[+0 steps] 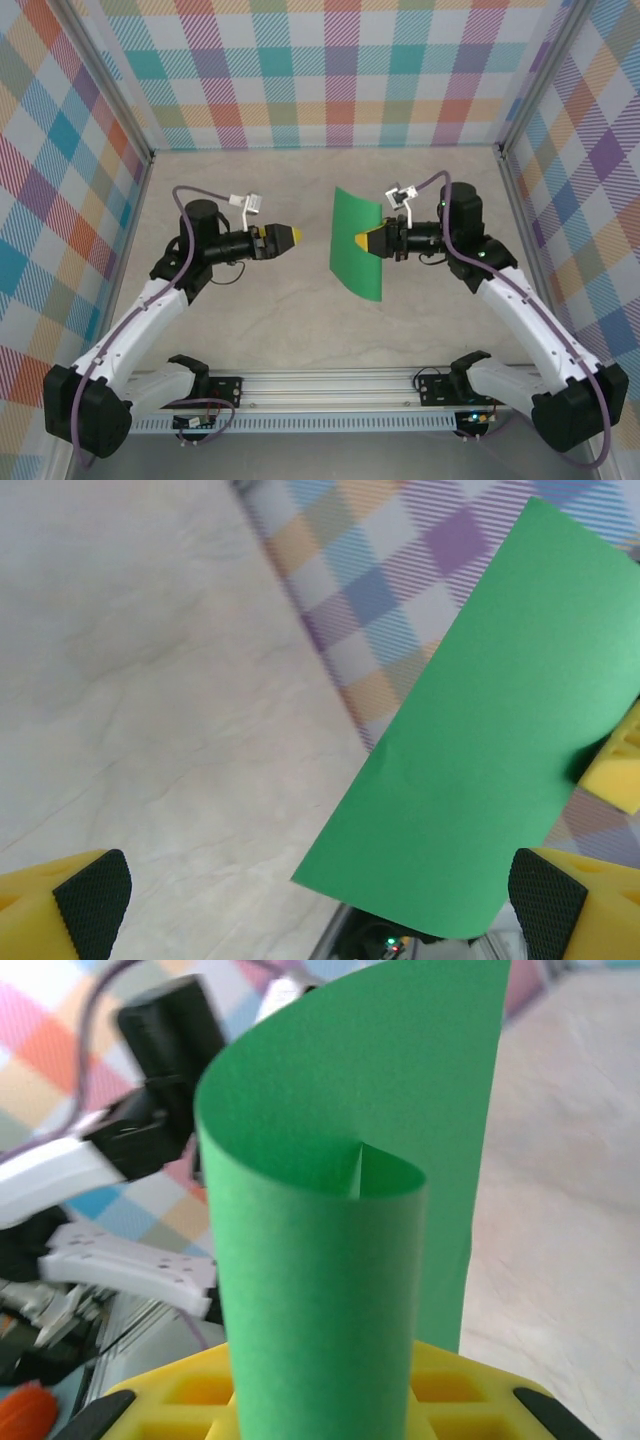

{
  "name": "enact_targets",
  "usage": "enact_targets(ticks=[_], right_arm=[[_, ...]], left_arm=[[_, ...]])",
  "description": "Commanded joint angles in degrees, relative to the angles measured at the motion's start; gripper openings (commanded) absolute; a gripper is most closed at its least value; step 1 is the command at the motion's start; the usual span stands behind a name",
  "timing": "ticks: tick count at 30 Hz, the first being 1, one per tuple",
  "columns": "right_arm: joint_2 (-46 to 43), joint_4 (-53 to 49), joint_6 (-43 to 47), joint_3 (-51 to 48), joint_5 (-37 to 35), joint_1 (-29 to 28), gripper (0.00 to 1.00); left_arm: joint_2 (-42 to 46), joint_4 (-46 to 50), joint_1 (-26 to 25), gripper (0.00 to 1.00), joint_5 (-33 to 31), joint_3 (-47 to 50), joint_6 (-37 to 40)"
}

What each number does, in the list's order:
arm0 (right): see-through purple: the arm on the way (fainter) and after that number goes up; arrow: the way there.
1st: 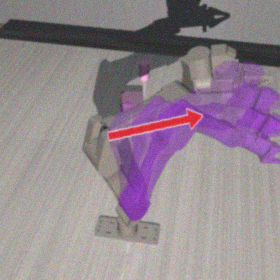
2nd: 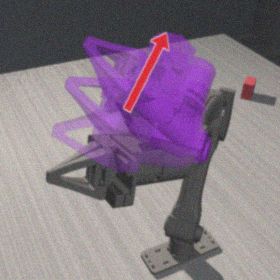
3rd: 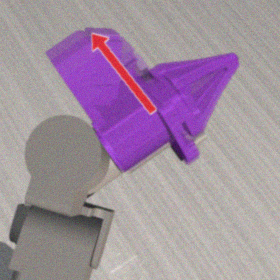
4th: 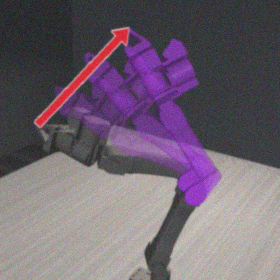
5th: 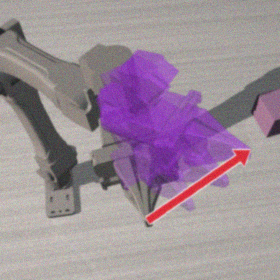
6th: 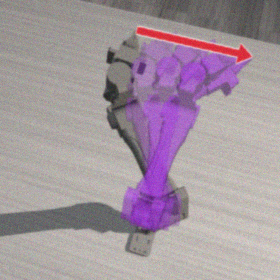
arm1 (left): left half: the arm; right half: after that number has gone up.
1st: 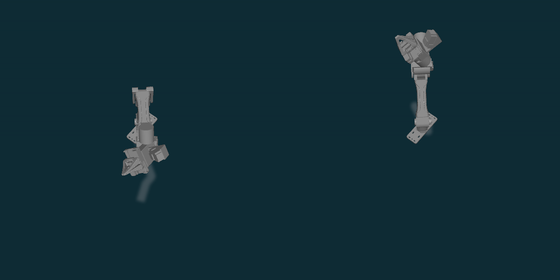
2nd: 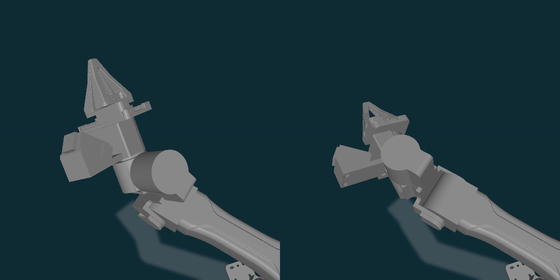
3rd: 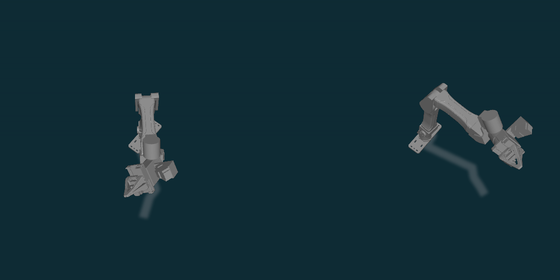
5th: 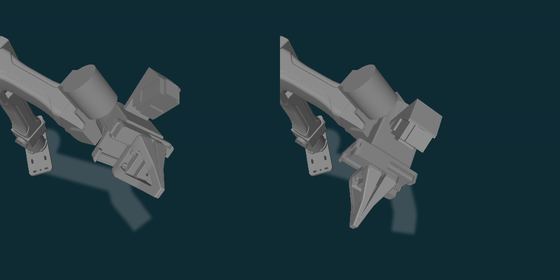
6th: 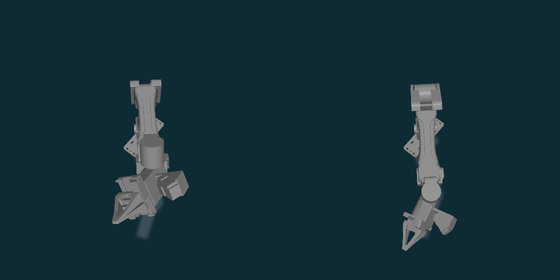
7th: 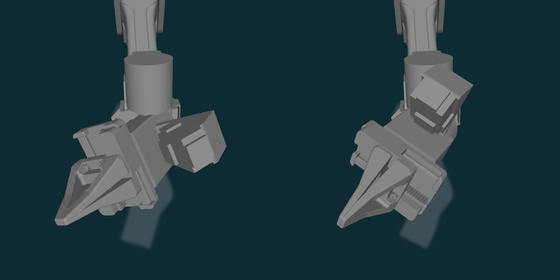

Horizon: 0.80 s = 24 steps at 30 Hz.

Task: Fold a paper plane with a square sheet of paper (fold left side to right side)
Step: Place a square sheet of paper at the center of the table.

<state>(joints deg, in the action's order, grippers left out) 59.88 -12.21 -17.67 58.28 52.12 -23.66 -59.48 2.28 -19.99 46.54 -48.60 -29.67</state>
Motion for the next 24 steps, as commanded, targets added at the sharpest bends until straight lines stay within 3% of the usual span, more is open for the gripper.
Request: enact_targets(ticks=[1,12,24], right_arm=[[-0.3,-5.1,3.0,5.3,9.6,0.2,0.27],[0.1,-5.6,2.1,10.8,11.7,0.0,0.27],[-3.6,-14.7,9.4,11.2,7.4,1.0,0.27]], left_arm=[[0.9,-3.1,-0.2,1.0,9.3,-4.3,3.9],[-0.5,-5.9,-7.5,0.98,13.7,-9.7,6.9],[0.4,0.8,-7.7,0.92,11.9,-10.9,11.7]])
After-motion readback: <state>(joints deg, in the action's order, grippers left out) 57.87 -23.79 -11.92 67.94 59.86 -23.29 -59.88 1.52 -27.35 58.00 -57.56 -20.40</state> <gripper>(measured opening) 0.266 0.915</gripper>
